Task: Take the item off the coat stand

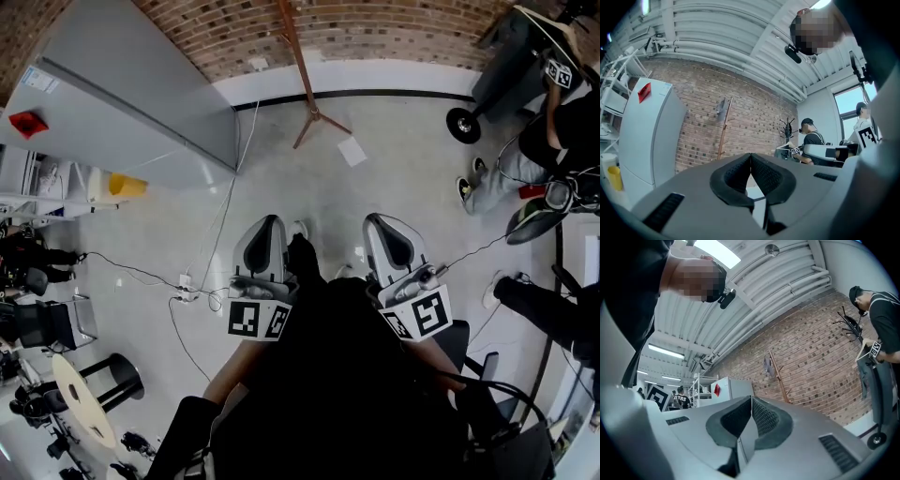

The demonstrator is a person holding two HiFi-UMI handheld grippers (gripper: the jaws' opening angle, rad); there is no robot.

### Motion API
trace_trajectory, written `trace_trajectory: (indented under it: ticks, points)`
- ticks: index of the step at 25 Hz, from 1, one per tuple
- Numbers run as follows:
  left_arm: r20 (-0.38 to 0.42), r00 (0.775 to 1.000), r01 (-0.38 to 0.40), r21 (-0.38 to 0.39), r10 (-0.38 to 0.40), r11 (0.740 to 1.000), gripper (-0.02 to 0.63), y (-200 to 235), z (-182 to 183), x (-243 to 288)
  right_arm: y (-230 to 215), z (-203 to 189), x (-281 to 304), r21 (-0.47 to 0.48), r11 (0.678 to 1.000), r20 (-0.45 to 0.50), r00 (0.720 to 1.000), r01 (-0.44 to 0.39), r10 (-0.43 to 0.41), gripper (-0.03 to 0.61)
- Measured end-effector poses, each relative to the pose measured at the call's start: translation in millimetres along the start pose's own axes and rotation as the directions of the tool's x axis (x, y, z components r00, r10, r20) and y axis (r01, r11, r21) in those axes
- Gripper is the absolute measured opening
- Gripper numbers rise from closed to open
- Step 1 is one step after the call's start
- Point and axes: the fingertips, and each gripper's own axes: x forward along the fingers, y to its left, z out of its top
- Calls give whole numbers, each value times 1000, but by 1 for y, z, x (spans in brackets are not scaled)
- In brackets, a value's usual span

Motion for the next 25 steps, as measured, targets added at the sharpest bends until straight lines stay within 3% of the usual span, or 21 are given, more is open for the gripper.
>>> trace_trajectory:
  ticks: [13,18,25]
  points:
    - [6,998,65,-45,-65,997,17,21,-26,71,-46,-14,40,-27,998,-11,998,60,-61,20]
    - [17,993,114,-103,-113,988,17,42,-16,132,-74,-8,99,-53,997,-18,998,62,-63,20]
    - [42,990,139,-109,-135,984,17,98,12,221,-112,3,197,-75,995,-10,998,67,-68,20]
